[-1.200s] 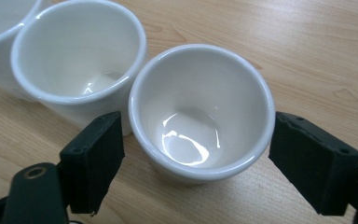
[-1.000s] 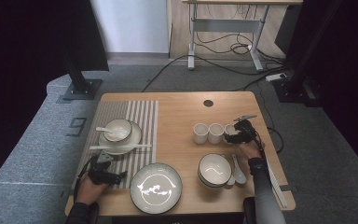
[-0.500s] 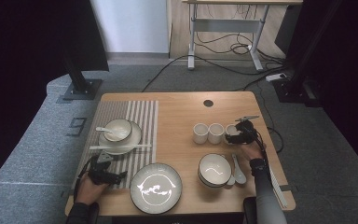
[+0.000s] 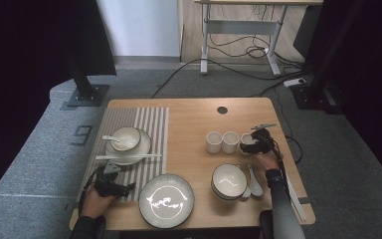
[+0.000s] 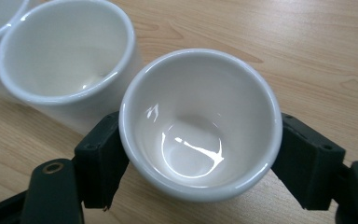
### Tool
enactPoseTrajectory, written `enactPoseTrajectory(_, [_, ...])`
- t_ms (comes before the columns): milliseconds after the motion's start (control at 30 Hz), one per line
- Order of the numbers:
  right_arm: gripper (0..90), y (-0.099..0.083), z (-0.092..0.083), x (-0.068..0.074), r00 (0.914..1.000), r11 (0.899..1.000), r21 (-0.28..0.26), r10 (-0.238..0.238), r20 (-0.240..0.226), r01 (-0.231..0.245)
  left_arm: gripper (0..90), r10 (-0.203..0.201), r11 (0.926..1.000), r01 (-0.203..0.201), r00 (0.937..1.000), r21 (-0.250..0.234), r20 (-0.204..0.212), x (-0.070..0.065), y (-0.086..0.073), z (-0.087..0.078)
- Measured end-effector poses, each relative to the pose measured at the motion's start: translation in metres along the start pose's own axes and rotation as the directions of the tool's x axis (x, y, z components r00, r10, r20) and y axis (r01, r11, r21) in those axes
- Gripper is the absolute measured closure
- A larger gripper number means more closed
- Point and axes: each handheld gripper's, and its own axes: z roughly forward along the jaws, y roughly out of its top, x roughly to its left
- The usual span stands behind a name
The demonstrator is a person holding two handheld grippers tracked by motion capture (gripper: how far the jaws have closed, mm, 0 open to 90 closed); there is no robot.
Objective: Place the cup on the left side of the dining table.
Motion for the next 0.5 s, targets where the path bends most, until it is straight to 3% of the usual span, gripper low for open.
enactPoseTrajectory(500, [26.9,-0.0048,-0.0021,0.0021,0.9999,1.000,-0.010,-0.003,0.010,0.004,0.0,0.000,1.0000,0.000,1.0000,0.000,0.000,0.0001,0.0000,0.0000])
